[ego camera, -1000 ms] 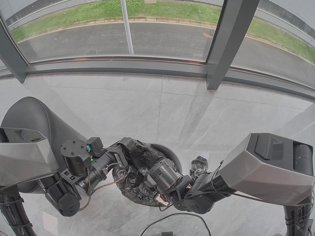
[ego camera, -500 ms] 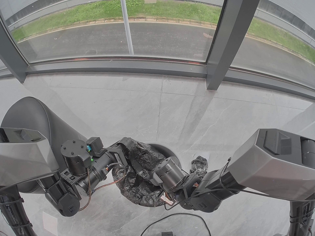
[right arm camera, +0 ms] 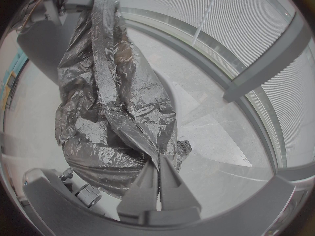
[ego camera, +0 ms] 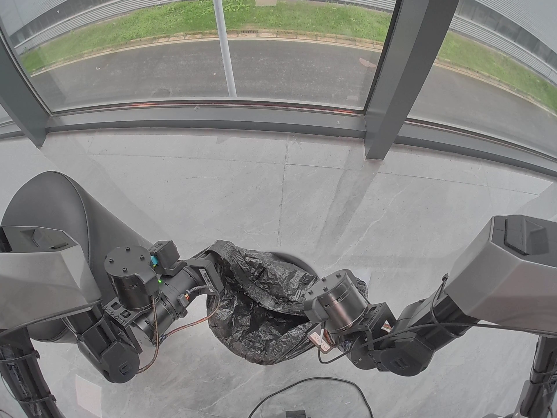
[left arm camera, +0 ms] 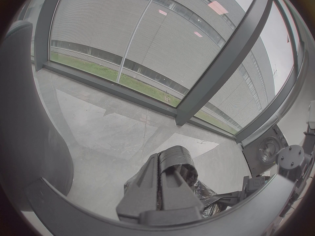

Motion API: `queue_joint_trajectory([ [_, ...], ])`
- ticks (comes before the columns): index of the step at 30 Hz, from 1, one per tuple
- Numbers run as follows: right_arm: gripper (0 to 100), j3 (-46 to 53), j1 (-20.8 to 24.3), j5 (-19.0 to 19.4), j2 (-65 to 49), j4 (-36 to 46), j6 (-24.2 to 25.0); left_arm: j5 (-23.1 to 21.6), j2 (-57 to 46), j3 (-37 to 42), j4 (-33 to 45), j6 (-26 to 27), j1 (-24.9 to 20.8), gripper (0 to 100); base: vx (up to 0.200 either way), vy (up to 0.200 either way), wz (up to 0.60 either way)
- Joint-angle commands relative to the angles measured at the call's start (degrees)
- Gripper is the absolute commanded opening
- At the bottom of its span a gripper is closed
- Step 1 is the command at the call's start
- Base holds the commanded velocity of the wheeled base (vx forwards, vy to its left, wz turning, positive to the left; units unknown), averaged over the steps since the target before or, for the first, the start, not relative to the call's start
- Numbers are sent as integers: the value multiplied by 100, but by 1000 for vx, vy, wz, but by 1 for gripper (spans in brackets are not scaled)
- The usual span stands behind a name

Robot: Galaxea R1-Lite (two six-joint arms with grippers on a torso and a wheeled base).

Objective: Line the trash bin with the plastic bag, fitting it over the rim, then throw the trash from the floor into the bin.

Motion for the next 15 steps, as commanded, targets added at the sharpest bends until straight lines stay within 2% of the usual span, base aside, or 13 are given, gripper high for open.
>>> queue_joint_trajectory([
  [1,0,469,-78,-224,-134,-388,203,-2,-22,9,4,-37,-1,0,0,0,0],
  [4,0,671,-78,-514,-108,-713,466,-2,30,9,4,-46,8,0,0,0,0],
  [10,0,935,-70,-664,-161,-1064,765,-2,57,9,4,-37,8,0,0,0,0],
  [15,0,1128,-70,-954,-11,-1284,1117,-2,57,18,4,-37,8,0,0,0,0],
])
